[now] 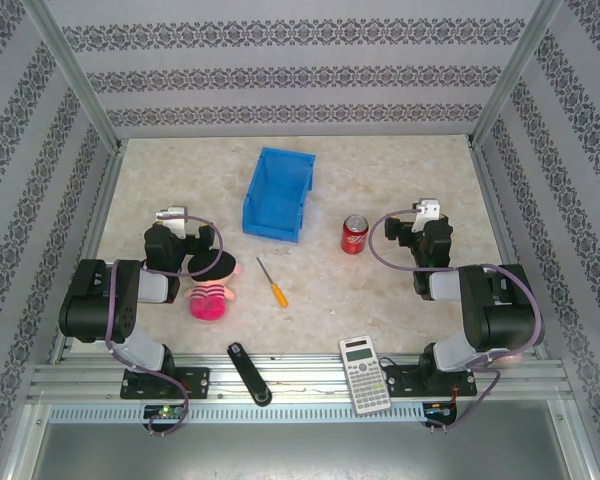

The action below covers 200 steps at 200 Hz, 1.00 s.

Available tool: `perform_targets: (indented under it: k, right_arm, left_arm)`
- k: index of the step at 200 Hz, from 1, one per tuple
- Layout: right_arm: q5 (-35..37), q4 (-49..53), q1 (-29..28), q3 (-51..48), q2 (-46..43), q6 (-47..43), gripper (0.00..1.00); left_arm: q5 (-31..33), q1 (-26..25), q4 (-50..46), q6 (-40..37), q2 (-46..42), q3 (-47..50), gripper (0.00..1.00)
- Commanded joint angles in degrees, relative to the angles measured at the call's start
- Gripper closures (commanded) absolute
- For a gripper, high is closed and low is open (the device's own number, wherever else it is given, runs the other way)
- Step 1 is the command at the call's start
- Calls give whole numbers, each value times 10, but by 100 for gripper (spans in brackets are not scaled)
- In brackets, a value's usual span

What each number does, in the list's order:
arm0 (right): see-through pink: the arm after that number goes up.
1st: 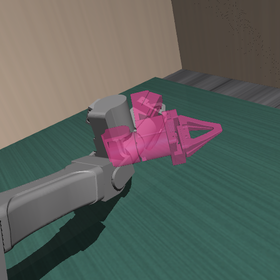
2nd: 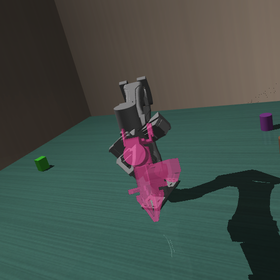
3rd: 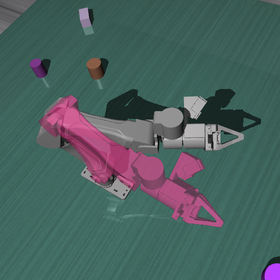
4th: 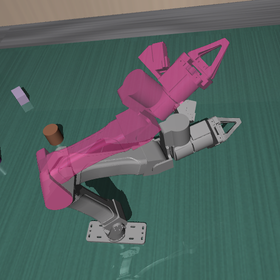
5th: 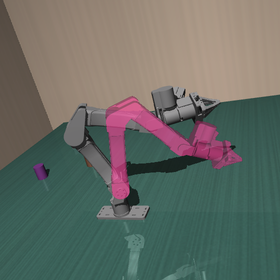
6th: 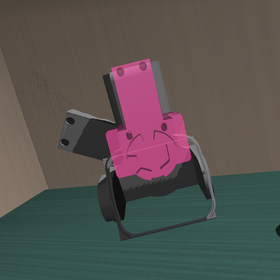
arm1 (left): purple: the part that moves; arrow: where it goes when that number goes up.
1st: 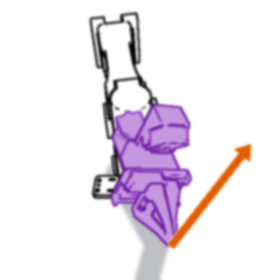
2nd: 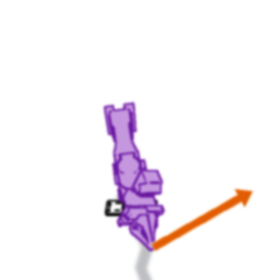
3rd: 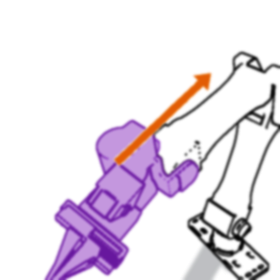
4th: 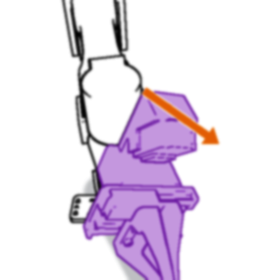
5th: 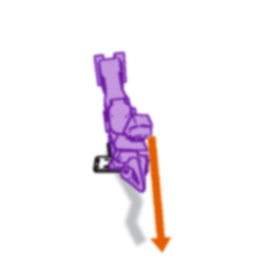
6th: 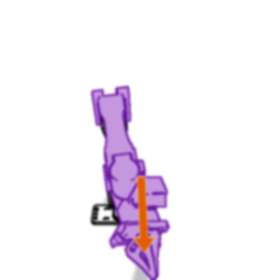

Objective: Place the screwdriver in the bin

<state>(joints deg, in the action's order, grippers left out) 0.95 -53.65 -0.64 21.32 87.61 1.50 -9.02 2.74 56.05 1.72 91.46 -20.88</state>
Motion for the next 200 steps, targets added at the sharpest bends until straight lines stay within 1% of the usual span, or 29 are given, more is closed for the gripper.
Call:
perform_targets:
  k: [1, 97, 115, 137, 150, 166, 172, 187, 200]
  right_arm:
    - [-5, -22, -4, -1, 5, -2, 2]
    - [-7, -18, -1, 0, 5, 2, 2]
    - [14, -10, 0, 3, -1, 11, 2]
    - [46, 42, 0, 16, -31, 21, 2]
    - [60, 75, 0, 24, -53, 25, 2]
    - [79, 107, -1, 30, -89, 28, 2]
    - [82, 134, -2, 33, -106, 27, 2]
    - [101, 165, -9, 37, -158, 33, 2]
    - [128, 261, -14, 74, -206, 70, 2]
  left_arm:
    - [-10, 5, -6, -10, -3, -6, 1]
    - [-12, 3, -12, -13, -2, -11, 1]
    - [2, -9, -15, -24, -3, -11, 1]
    - [6, -9, -21, -23, -11, -12, 1]
    - [12, -9, -82, -21, -34, -35, 1]
    - [18, -9, -229, -21, -67, -101, 1]
    - [21, -9, -272, -20, -74, -125, 1]
    - [31, -9, -346, -24, -89, -167, 1]
    - [27, -9, -426, -37, -105, -209, 1]
